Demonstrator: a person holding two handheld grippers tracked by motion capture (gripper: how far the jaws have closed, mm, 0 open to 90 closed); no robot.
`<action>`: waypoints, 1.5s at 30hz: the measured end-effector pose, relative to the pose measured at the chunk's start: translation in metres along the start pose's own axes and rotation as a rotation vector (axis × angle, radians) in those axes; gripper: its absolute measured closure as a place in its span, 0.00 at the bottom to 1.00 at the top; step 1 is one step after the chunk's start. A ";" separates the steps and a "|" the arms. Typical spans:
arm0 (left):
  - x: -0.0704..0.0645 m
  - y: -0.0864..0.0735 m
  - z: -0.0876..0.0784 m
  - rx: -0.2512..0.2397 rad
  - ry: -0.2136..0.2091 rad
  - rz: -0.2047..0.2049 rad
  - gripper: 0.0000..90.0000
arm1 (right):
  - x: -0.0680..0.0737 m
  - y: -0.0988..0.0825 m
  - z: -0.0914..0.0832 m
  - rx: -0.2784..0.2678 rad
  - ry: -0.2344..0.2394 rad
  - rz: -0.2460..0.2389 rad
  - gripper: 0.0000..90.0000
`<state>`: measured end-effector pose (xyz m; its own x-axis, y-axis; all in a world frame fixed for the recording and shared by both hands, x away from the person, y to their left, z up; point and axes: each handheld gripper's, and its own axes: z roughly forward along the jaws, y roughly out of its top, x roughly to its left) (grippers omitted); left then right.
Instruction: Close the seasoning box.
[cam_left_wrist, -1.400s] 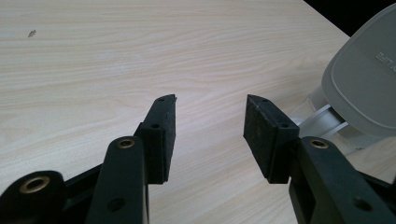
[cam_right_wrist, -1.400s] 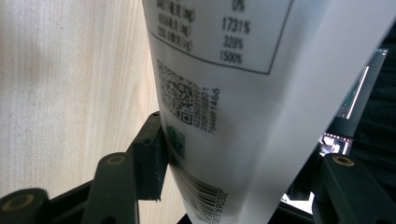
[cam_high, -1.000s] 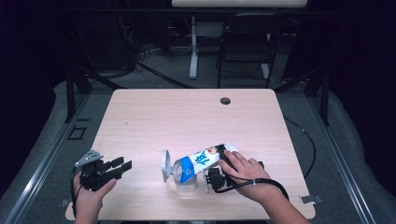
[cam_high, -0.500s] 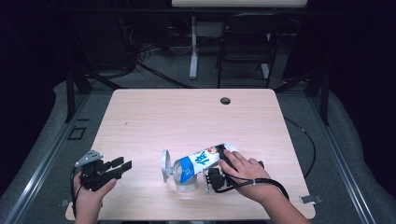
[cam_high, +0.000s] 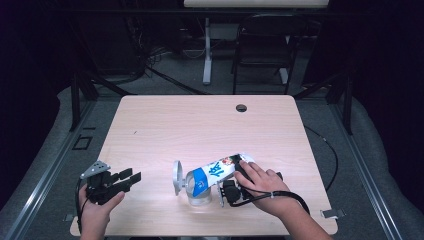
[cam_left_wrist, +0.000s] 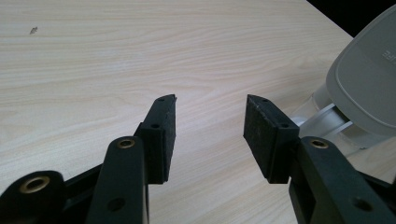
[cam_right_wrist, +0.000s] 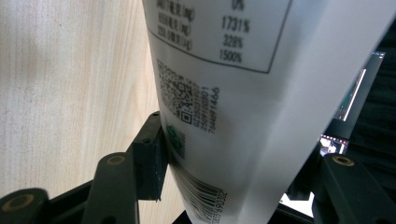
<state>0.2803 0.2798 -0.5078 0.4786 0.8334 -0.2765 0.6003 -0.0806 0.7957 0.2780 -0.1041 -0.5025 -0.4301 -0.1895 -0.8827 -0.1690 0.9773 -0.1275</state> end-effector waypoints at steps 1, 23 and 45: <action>0.000 0.000 0.000 0.002 -0.001 0.001 0.60 | 0.000 0.000 0.000 0.000 -0.001 -0.001 0.49; 0.001 0.000 0.000 -0.003 0.002 -0.003 0.60 | -0.001 0.001 0.000 -0.001 -0.002 -0.014 0.49; 0.002 -0.001 -0.001 -0.003 0.002 -0.005 0.60 | -0.003 0.002 -0.001 0.006 0.003 -0.029 0.49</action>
<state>0.2804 0.2821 -0.5084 0.4742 0.8350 -0.2792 0.6007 -0.0750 0.7959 0.2785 -0.1022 -0.5000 -0.4273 -0.2182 -0.8774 -0.1764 0.9719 -0.1558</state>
